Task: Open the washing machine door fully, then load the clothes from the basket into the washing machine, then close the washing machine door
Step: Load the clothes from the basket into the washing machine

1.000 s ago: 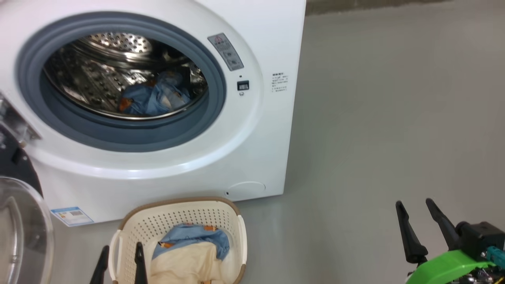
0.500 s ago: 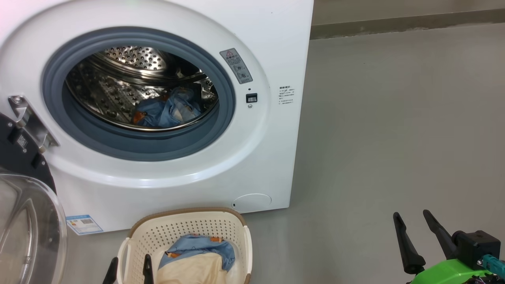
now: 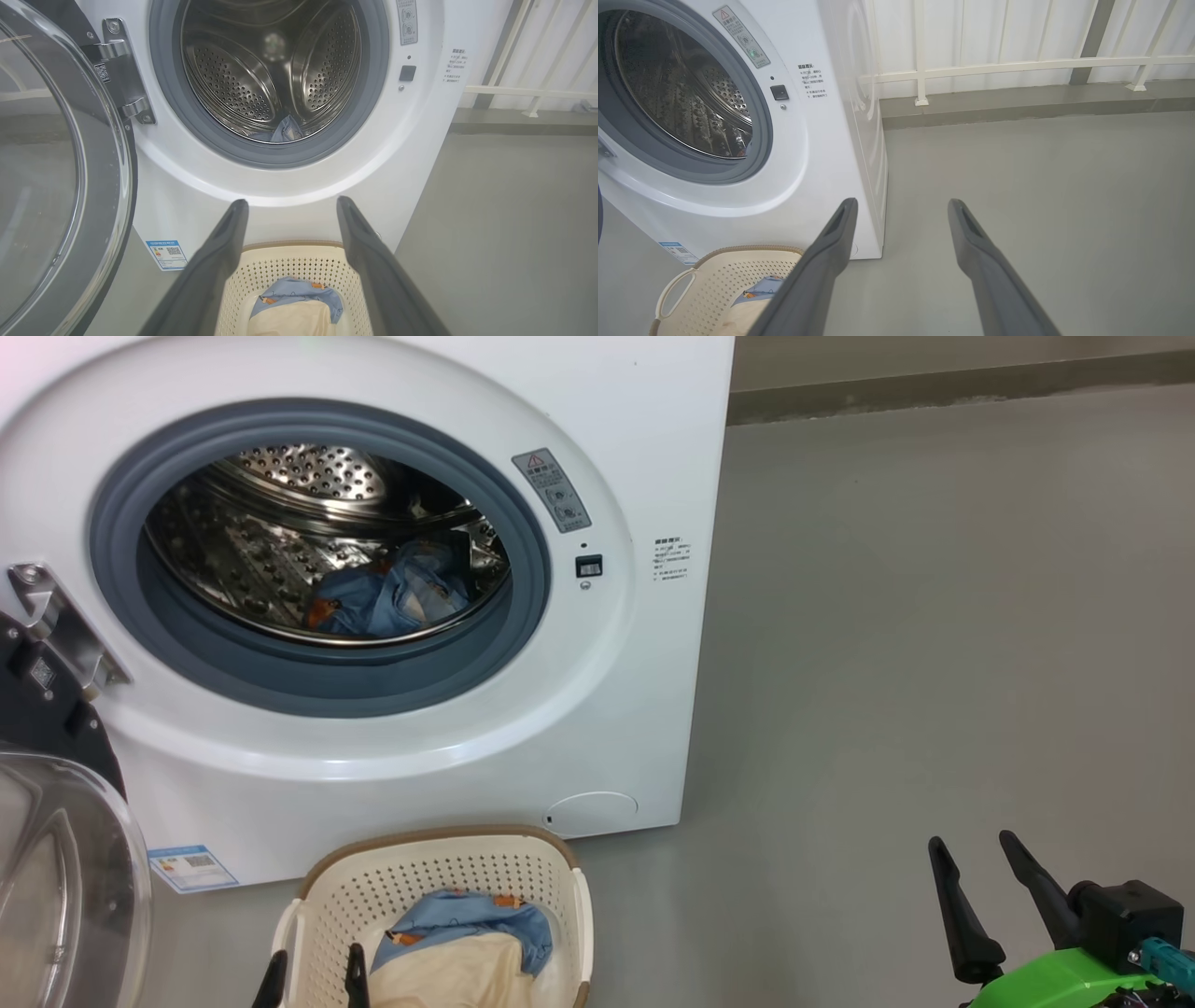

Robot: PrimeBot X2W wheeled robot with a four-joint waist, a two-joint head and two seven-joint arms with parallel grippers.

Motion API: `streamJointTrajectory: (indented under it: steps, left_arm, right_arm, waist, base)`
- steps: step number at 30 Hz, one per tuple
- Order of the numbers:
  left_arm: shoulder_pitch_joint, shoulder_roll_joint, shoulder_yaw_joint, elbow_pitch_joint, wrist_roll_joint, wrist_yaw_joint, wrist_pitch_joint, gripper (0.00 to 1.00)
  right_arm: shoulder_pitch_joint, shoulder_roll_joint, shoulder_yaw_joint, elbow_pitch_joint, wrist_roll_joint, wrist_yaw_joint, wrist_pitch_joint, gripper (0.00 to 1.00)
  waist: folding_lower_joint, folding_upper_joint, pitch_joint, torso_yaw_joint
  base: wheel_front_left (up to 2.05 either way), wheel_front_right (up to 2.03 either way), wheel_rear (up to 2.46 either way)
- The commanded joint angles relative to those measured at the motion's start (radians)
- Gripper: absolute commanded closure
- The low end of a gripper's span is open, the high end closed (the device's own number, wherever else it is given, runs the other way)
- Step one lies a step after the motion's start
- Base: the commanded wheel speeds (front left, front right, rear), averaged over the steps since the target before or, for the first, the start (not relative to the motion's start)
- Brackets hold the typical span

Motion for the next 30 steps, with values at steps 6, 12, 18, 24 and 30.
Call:
streamJointTrajectory:
  steps: [6, 12, 18, 24, 30]
  left_arm:
    - [-0.060, 0.015, 0.022, -0.003, 0.015, 0.002, 0.004, 0.00]
    - [-0.142, 0.006, 0.014, 0.042, 0.010, -0.010, 0.017, 0.00]
    - [-0.261, -0.012, -0.001, 0.161, -0.001, -0.048, 0.024, 0.00]
    - [-0.425, -0.025, -0.003, 0.365, -0.017, -0.103, 0.020, 0.00]
    - [-0.614, -0.041, -0.011, 0.652, -0.026, -0.140, 0.062, 0.00]
  right_arm:
    - [-0.025, -0.011, 0.032, -0.028, 0.004, 0.004, -0.005, 0.00]
    - [-0.056, -0.009, 0.031, -0.037, 0.010, 0.004, -0.018, 0.00]
    - [-0.106, -0.009, 0.036, -0.029, 0.019, 0.004, -0.034, 0.00]
    - [-0.164, -0.015, 0.047, -0.035, 0.025, 0.004, -0.045, 0.00]
    - [-0.236, -0.017, 0.064, -0.032, 0.048, 0.004, -0.064, 0.00]
  waist:
    - [0.0000, 0.0000, 0.024, -0.007]
    - [0.0000, 0.0000, 0.099, -0.011]
    - [0.0000, 0.0000, 0.183, -0.018]
    - [0.0000, 0.0000, 0.291, -0.037]
    - [0.0000, 0.0000, 0.409, -0.073]
  base:
    - [0.00, 0.00, 0.00]
    - [0.00, 0.00, 0.00]
    - [0.00, 0.00, 0.00]
    - [0.00, 0.00, 0.00]
    - [0.00, 0.00, 0.00]
